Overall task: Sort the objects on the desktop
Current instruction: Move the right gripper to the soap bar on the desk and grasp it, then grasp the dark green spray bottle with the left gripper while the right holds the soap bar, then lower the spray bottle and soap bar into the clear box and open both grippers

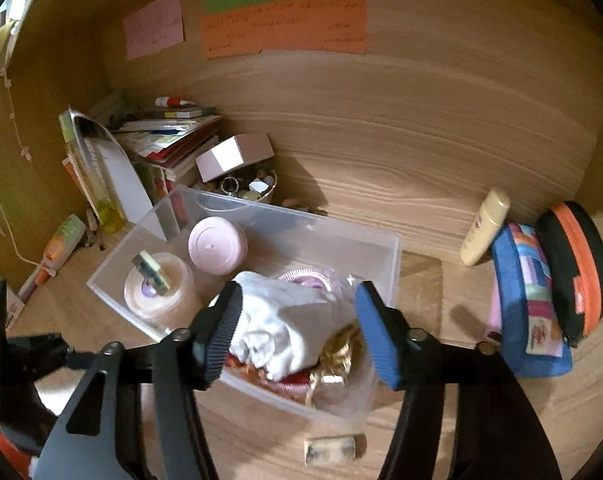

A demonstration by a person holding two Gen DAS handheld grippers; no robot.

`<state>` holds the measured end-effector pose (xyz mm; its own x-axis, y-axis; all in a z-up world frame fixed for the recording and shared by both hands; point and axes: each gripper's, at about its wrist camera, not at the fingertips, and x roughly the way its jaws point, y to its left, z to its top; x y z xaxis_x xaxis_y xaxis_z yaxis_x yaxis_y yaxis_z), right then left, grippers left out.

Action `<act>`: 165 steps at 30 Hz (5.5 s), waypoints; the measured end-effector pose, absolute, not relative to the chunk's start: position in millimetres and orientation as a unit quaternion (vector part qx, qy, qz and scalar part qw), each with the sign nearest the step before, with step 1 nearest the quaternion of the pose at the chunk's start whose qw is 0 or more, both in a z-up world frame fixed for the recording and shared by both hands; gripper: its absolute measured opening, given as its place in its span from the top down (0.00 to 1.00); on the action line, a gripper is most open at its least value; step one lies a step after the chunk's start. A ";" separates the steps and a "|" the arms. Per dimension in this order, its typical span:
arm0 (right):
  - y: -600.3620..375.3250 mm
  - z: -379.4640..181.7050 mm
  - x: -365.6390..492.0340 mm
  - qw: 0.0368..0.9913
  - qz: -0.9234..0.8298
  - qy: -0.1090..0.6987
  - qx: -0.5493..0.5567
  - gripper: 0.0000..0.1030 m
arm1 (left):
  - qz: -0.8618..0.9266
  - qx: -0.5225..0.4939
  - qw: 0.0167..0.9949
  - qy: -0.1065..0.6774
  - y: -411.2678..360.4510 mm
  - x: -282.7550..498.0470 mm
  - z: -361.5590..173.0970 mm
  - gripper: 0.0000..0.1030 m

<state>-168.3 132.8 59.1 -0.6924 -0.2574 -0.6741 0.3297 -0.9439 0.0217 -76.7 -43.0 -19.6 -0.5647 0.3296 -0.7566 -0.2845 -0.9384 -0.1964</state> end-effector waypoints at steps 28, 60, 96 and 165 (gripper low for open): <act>177.2 -2.2 -106.4 0.139 -0.894 0.063 0.422 0.25 | 0.903 -0.404 0.148 -0.027 -60.5 -147.8 26.7 0.37; 162.7 -42.8 -111.2 0.153 -0.875 0.079 0.452 0.64 | 0.900 -0.418 0.122 0.009 -58.5 -149.4 19.2 0.37; 178.5 -12.3 -33.8 0.168 -0.899 -0.004 0.405 0.64 | 0.848 -0.465 0.251 0.033 12.8 -11.7 -13.4 0.15; 132.4 80.1 -183.4 0.166 -0.932 -0.028 0.321 0.64 | 0.901 -0.395 0.151 -0.097 -56.2 -192.4 57.5 0.24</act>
<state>-183.4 132.4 80.1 -0.7386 -0.3277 -0.5891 0.2912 -0.9433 0.1595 -192.4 -56.2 57.5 -0.6427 0.3483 -0.6823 -0.1955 -0.9357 -0.2936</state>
